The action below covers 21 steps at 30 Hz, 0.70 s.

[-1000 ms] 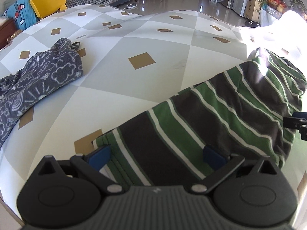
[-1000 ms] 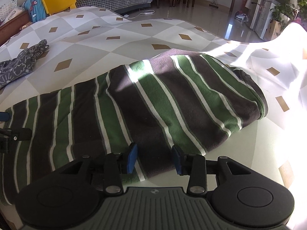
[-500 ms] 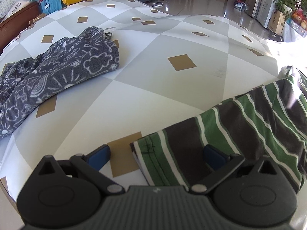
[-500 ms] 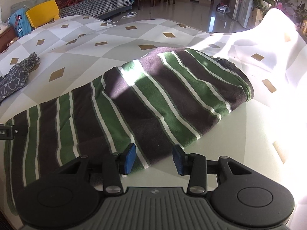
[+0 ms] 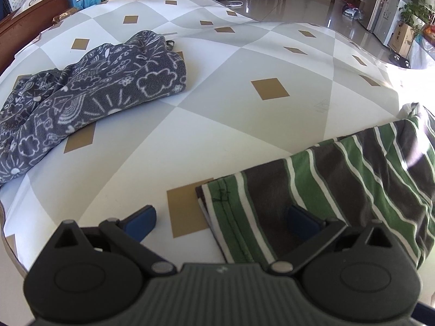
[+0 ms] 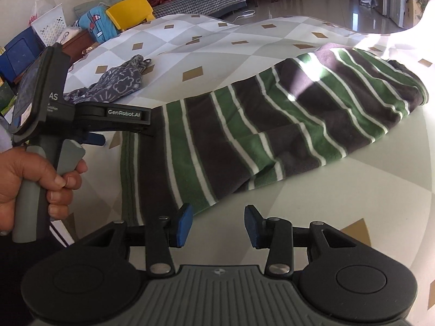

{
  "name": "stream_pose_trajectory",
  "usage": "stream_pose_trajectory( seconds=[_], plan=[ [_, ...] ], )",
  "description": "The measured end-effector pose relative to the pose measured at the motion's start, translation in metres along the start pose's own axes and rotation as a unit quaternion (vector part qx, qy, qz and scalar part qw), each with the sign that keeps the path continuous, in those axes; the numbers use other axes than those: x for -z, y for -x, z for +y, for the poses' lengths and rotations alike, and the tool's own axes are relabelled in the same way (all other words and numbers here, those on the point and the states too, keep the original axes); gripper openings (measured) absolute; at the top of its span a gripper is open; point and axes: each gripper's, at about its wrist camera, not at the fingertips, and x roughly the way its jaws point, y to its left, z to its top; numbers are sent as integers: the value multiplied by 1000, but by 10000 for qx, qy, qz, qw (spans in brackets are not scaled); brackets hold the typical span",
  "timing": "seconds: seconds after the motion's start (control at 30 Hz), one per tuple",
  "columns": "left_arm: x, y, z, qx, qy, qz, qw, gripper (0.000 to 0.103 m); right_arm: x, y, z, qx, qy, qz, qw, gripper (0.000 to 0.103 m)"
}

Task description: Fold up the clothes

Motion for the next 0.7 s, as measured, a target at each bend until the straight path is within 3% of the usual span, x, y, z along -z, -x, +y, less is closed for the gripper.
stream_pose_trajectory(
  seconds=[0.23, 0.63, 0.7],
  plan=[
    [8, 13, -7, 211, -101, -91, 9997, 103, 19, -18, 6, -837, -840, 308, 9925, 39],
    [11, 37, -1, 380, -121, -289, 9988, 103, 28, -44, 8, -1424, -1916, 201, 9709, 39],
    [11, 40, 2, 385, -94, -311, 9987, 103, 29, -47, 12, -1353, -1930, 176, 9717, 27]
  ],
)
